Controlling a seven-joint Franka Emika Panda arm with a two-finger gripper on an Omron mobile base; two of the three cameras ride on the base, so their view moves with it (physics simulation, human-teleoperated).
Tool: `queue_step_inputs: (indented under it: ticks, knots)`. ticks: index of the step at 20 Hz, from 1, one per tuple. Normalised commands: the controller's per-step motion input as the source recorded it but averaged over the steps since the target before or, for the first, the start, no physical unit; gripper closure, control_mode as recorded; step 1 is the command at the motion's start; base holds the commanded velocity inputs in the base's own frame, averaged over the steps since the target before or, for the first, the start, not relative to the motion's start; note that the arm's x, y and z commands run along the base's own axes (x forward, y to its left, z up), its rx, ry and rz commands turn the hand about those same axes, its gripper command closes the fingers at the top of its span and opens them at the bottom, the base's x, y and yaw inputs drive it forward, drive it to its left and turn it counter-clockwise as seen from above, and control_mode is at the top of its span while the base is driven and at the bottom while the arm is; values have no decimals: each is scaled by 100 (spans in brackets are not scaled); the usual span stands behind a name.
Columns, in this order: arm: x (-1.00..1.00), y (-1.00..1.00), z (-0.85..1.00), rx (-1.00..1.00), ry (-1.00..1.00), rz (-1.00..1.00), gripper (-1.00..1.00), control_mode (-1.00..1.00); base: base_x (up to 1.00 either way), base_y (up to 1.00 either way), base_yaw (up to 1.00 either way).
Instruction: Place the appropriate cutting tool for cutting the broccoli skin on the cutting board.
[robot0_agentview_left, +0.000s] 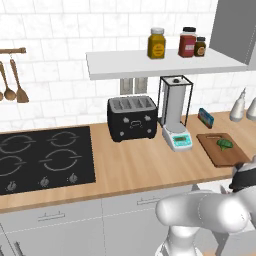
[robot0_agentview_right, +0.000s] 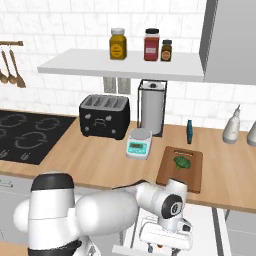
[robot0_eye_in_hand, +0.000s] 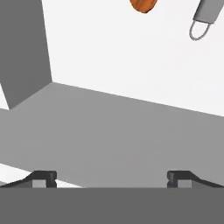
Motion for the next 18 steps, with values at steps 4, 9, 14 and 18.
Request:
queue_step_inputs:
  ticks: [4, 9, 14, 18]
  knots:
    - [-75, 0, -7, 3, 11, 7, -100, -100, 0, 0, 0]
    - [-82, 0, -12, 5, 8, 7, -100, -100, 0, 0, 0]
    - [-4, -5, 17, 2, 0, 6, -100, -100, 0, 0, 0]
    - [66, -8, 22, 7, -4, 4, -100, -100, 0, 0, 0]
